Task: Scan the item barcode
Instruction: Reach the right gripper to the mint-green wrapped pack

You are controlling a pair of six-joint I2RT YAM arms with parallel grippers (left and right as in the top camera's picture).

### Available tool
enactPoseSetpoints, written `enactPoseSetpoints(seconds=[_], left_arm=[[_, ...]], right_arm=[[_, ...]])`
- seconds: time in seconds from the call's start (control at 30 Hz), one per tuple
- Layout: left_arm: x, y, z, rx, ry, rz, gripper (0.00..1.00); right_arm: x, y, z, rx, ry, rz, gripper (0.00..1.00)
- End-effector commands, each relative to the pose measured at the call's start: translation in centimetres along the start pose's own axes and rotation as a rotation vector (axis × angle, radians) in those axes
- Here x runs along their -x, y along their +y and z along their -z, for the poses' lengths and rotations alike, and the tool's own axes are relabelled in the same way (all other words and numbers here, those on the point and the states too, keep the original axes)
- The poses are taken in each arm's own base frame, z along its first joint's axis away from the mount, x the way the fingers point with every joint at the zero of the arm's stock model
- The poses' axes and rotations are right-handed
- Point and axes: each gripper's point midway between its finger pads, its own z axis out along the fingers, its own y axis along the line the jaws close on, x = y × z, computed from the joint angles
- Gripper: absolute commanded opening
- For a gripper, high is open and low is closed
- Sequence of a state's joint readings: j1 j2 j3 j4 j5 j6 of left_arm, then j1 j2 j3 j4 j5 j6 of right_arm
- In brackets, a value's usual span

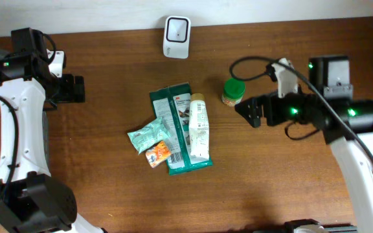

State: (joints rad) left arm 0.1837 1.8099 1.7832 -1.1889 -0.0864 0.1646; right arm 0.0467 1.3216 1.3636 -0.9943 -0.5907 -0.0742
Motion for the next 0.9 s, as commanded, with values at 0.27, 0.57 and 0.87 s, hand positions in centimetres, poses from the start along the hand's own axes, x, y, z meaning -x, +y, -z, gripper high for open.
enactPoseSetpoints(seconds=[0.27,0.57,0.87], left_arm=[[0.0,0.3,0.7,0.011,-0.015,-0.006,0.99],[0.0,0.3,0.7,0.011,-0.015,-0.006,0.99],[0.0,0.3,0.7,0.011,-0.015,-0.006,0.99]], right_arm=[[1.8,5.3,-12.5,-0.015,0.193,-0.058,0.72],[-2.6,7.3,-23.8,0.030,0.342,-0.017,0.62],[-7.2,8.1,-31.2,0.037,0.414,-0.060,0.61]])
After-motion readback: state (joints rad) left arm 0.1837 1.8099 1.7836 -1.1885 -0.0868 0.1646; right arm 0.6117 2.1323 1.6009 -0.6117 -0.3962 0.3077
